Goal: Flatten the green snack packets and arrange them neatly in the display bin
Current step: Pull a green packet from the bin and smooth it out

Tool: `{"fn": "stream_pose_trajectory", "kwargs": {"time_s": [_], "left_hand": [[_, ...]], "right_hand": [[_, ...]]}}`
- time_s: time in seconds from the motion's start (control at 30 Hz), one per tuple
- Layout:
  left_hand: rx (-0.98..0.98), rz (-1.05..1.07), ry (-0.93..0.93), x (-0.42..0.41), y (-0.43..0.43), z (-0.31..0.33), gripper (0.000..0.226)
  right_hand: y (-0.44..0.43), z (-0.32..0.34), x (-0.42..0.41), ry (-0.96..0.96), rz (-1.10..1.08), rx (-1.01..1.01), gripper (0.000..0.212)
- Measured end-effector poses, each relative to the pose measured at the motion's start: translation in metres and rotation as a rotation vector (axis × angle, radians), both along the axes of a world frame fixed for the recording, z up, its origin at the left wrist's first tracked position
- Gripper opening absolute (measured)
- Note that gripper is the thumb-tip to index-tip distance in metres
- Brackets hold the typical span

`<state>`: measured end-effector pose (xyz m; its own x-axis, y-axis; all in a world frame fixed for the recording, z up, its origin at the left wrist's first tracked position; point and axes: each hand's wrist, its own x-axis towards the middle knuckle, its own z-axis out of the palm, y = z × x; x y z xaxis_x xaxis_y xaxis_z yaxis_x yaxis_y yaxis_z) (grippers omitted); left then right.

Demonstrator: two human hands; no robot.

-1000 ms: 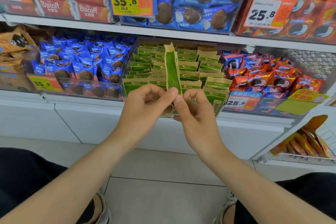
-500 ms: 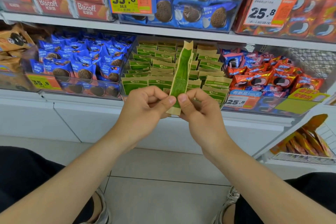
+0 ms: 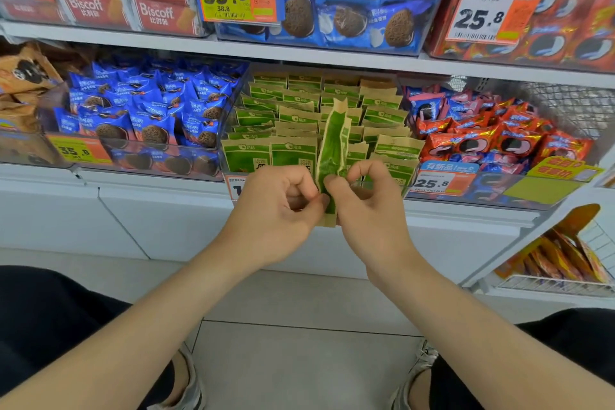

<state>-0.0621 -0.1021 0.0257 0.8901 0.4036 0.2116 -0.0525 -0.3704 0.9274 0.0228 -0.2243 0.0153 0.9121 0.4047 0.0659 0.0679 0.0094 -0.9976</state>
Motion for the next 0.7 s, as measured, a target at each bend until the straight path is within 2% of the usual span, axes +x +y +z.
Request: {"fn": "stream_pose_trajectory", "kwargs": {"time_s": [0.1, 0.2, 0.23, 0.3, 0.4, 0.47, 0.57, 0.7], "left_hand": [[-0.057, 0.019, -0.022, 0.000, 0.001, 0.003, 0.023], [-0.249, 0.042, -0.066, 0.000, 0.004, 0.008, 0.018], [-0.319, 0.046, -0.059, 0.000, 0.003, 0.010, 0.016], [-0.418, 0.053, -0.033, 0.000, 0.002, 0.012, 0.012], [-0.558, -0.001, 0.001, -0.002, 0.002, 0.012, 0.013], [-0.562, -0.072, 0.026, -0.004, 0.003, 0.012, 0.032], [-0.468, -0.093, 0.046, -0.004, 0.003, 0.013, 0.026], [-0.506, -0.049, 0.046, -0.004, 0.009, 0.009, 0.025]], "right_hand": [[0.000, 0.000, 0.005, 0.086, 0.010, 0.005, 0.038], [-0.003, 0.009, 0.015, 0.240, 0.108, 0.060, 0.088], [-0.005, 0.012, 0.017, 0.272, 0.167, 0.101, 0.092], [-0.006, 0.020, 0.015, 0.312, 0.244, 0.198, 0.070], [-0.009, 0.019, 0.013, 0.328, 0.204, 0.234, 0.047], [-0.010, 0.019, 0.012, 0.259, 0.173, 0.187, 0.044], [-0.011, 0.016, 0.013, 0.178, 0.131, 0.132, 0.037], [-0.013, 0.015, 0.017, 0.263, 0.226, 0.175, 0.037]]}}
